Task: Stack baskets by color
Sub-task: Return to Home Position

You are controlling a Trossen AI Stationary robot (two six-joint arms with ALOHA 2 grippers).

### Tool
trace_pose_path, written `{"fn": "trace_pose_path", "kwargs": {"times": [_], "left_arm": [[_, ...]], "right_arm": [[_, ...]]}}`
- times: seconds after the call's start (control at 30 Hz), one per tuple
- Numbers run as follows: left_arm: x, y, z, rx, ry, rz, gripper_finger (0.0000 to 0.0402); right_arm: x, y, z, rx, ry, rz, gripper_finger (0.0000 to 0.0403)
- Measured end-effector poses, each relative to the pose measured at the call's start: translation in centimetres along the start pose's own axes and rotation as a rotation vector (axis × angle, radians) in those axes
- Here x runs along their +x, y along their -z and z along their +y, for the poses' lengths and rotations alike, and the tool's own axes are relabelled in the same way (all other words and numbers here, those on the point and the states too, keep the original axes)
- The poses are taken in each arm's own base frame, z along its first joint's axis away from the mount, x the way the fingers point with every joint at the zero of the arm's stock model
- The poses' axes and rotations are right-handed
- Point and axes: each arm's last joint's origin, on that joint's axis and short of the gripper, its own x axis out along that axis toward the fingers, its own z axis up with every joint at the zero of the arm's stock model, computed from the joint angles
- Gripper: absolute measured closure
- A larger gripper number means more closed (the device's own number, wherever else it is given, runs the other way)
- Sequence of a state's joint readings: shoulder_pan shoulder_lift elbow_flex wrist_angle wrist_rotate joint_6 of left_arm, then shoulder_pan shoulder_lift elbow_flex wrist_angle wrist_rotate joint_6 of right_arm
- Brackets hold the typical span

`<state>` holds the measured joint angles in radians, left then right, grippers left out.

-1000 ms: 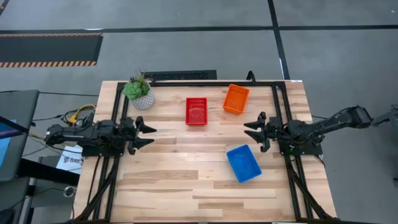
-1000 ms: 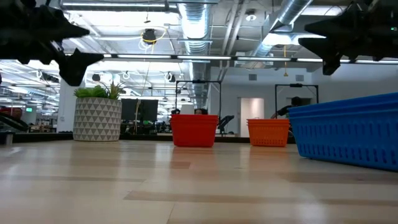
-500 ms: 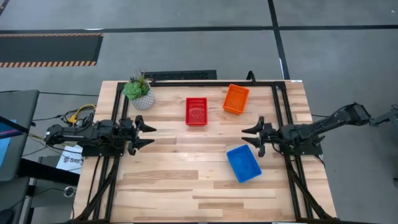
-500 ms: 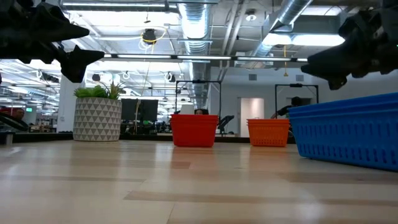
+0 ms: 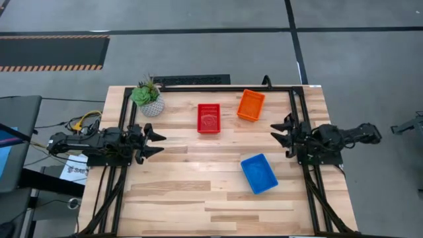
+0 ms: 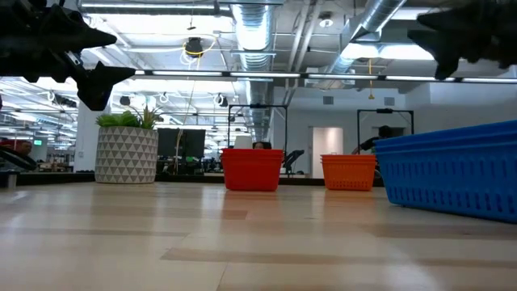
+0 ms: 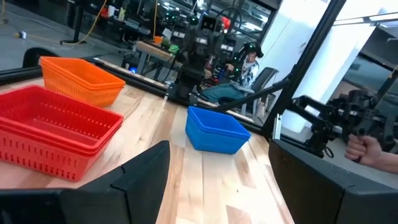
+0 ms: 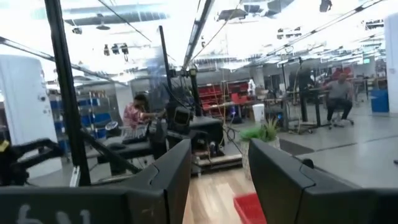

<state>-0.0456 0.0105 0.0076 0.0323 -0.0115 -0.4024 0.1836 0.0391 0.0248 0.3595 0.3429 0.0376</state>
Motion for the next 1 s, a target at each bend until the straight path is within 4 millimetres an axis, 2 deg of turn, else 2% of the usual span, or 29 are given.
{"fn": "trace_pose_path", "kwargs": {"times": [0.27, 0.67, 1.0], "left_arm": [[0.0, 0.1, 0.1, 0.06, -0.006, 0.012, 0.0139], [0.3, 0.4, 0.2, 0.155, -0.018, 0.043, 0.0139], [0.3, 0.4, 0.2, 0.061, -0.022, 0.048, 0.0139]], "right_arm": [[-0.4, 3.1, -0.4, 0.032, 0.073, 0.261, 0.0221], [-0.4, 3.4, -0.6, 0.015, 0.101, 0.287, 0.0222], [-0.4, 3.4, -0.6, 0.018, 0.1, 0.291, 0.0218]]}}
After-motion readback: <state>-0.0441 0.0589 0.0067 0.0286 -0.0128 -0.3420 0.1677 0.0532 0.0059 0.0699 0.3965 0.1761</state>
